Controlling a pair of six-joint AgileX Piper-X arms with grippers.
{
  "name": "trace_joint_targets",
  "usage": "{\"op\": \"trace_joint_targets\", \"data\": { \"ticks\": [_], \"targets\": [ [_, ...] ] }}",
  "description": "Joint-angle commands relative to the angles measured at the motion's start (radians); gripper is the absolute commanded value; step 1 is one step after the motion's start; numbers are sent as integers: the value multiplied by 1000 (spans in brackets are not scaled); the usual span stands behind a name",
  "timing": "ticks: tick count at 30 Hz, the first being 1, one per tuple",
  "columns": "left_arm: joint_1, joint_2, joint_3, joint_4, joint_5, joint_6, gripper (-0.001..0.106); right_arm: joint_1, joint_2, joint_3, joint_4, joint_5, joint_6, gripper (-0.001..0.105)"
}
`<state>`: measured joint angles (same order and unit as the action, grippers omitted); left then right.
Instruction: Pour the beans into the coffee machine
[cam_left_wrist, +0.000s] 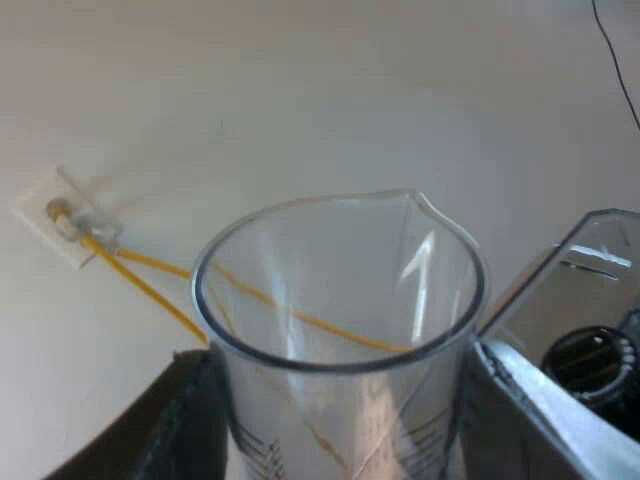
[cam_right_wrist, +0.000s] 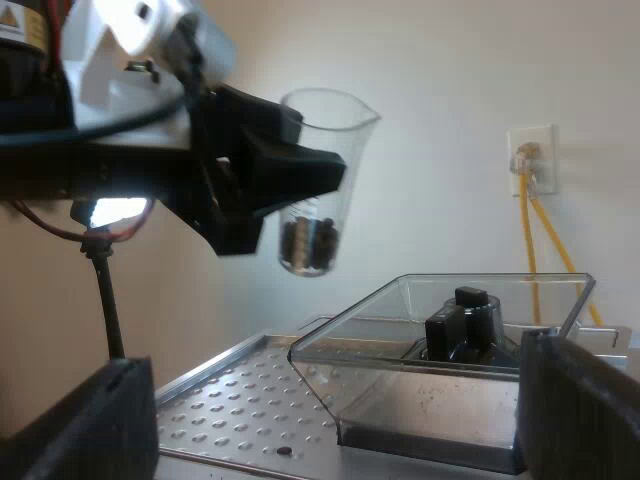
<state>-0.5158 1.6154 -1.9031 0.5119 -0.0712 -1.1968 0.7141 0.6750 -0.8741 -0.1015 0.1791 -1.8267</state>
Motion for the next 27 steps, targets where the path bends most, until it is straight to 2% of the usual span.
{"op": "trace_joint_targets", "data": {
  "ticks": [1,5,12,17,18,23,27],
  "targets": [
    [-8,11,-11,-42,-30,89,22,2,-3,-5,-21,5,-17,79],
    [-8,15,-11,-62,-30,239,22,2,-3,-5,-21,5,-17,79],
    [-8,15,-11,-62,-30,411,22,2,-3,-5,-21,5,-17,79],
    [-21,15,-11,-62,-30,596,22,2,-3,-5,-21,5,-17,79],
    [-23,15,-11,-62,-30,613,22,2,-3,-5,-21,5,-17,79],
    [-45,15,-11,-62,-30,819,22,2,-3,-5,-21,5,-17,79],
    [-48,15,-11,-62,-28,895,22,2,-3,-5,-21,5,-17,79]
  ]
}}
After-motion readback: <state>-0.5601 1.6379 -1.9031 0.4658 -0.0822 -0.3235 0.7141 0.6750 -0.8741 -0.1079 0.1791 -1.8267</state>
